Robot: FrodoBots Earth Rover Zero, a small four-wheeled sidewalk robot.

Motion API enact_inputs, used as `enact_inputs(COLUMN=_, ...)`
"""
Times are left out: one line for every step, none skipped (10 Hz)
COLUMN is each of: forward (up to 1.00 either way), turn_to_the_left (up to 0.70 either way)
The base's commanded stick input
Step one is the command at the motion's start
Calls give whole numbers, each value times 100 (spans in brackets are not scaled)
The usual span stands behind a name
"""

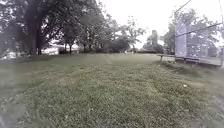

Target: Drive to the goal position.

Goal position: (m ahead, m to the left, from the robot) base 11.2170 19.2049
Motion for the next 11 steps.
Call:
enact_inputs(forward=70, turn_to_the_left=0)
enact_inputs(forward=70, turn_to_the_left=0)
enact_inputs(forward=70, turn_to_the_left=0)
enact_inputs(forward=70, turn_to_the_left=0)
enact_inputs(forward=70, turn_to_the_left=0)
enact_inputs(forward=70, turn_to_the_left=0)
enact_inputs(forward=70, turn_to_the_left=0)
enact_inputs(forward=70, turn_to_the_left=0)
enact_inputs(forward=70, turn_to_the_left=0)
enact_inputs(forward=70, turn_to_the_left=0)
enact_inputs(forward=70, turn_to_the_left=0)
